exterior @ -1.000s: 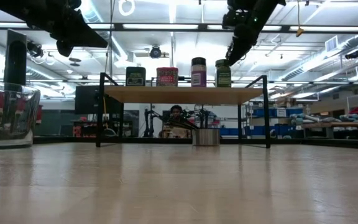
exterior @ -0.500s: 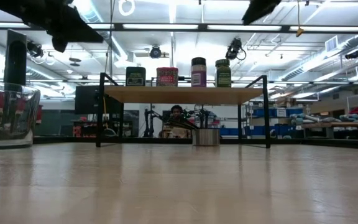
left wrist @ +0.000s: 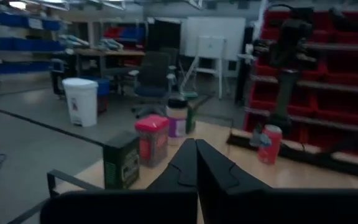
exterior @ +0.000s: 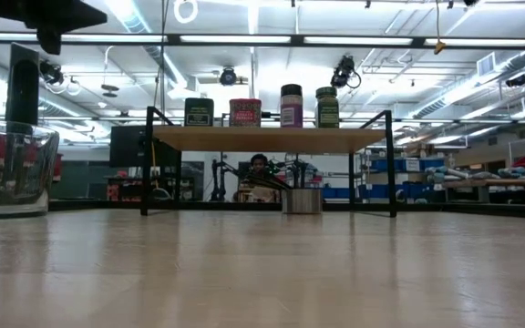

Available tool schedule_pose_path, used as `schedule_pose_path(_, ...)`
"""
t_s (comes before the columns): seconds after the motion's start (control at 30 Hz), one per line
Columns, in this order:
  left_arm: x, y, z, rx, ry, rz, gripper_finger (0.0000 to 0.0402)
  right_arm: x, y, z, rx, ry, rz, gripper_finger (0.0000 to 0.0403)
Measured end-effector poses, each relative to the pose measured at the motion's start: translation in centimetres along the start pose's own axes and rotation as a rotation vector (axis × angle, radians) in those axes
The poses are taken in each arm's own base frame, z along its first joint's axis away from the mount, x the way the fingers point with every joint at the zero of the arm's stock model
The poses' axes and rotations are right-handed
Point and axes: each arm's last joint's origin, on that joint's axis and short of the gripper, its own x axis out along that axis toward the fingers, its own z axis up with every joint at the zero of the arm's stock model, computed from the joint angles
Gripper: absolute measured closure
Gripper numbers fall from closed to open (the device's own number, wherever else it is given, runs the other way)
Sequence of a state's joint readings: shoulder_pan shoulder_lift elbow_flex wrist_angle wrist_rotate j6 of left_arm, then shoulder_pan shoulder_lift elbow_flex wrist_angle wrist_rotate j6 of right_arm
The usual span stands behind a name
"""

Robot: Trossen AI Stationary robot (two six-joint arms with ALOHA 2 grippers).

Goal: Shelf spices
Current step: Return to Home Position

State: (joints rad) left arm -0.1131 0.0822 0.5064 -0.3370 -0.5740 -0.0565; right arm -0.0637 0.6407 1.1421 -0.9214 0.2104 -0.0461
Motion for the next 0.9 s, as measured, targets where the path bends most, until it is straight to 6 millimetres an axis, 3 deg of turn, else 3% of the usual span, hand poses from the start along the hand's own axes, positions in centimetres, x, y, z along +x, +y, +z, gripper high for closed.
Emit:
schedule_pose_path(0.07, -0.2, 0.1, -0.3, 0.013, 0.024, -0.022, 0.0401, 0.1, 0.2, -2.0, 0.002, -0.055, 0.009, 0.0393)
schedule_pose_path(0.2, -0.2, 0.0, -0.7, 0.035, 0.063, -0.059, 0.0401, 1.1, 0.8, -5.6, 0.017, -0.209, 0.051, 0.0398)
schedule_pose_path(0.37, -0.2, 0.0, -0.9, 0.067, 0.075, -0.06, 0.0401, 3.8, 1.8, -9.3, 0.017, -0.396, 0.124, 0.0401)
schedule_pose_path(0.5, -0.1, -0.1, -1.2, 0.081, 0.087, -0.057, 0.0401, 6.2, 2.5, -12.4, 0.028, -0.4, 0.129, 0.0401)
schedule_pose_path(0.9, 2.1, -1.2, -6.7, 0.084, 0.091, -0.051, 0.0401, 9.5, 3.5, -17.0, 0.039, -0.43, 0.219, 0.0402)
